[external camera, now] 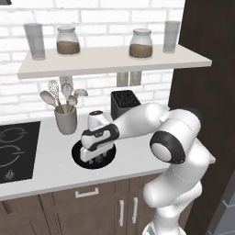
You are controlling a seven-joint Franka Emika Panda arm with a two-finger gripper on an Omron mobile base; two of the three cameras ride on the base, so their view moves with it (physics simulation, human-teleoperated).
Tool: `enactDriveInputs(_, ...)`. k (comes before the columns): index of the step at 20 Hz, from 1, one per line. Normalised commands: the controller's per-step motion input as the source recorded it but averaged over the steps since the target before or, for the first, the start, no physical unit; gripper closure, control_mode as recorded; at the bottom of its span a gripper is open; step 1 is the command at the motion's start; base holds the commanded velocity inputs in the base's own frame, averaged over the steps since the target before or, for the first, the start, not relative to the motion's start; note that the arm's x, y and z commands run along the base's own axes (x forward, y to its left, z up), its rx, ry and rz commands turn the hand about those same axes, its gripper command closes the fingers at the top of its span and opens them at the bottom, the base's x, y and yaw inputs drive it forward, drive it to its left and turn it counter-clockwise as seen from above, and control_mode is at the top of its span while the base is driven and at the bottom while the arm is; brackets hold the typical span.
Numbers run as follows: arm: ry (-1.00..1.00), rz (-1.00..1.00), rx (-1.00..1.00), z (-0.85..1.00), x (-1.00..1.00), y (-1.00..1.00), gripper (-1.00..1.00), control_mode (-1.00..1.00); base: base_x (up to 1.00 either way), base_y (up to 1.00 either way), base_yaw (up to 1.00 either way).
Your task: Grab a lemon wedge from the fridge and one ice cube from the ice bowl, and put them in the glass of lemonade.
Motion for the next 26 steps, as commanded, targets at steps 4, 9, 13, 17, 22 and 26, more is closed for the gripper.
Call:
enactDriveInputs(4,0.00,0.00,0.00,0.00,0.05,0.00,-1.00,-1.00,0.00,0.00,0.00)
enactDriveInputs(9,0.00,0.00,0.00,0.00,0.06,0.00,-1.00,-1.00,0.00,0.00,0.00)
enactDriveInputs(13,-0.05,0.00,0.00,-0.13,0.00,0.00,-1.00,-1.00,0.00,0.00,0.00)
enactDriveInputs(17,-0.02,0.00,0.00,-0.12,-0.05,0.00,-1.00,-1.00,0.00,0.00,0.00)
enactDriveInputs(22,-0.01,0.00,0.00,-0.22,0.00,0.00,-1.00,-1.00,0.00,0.00,0.00)
enactDriveInputs(26,0.00,0.00,0.00,-0.04,0.00,0.00,-1.00,-1.00,0.00,0.00,0.00)
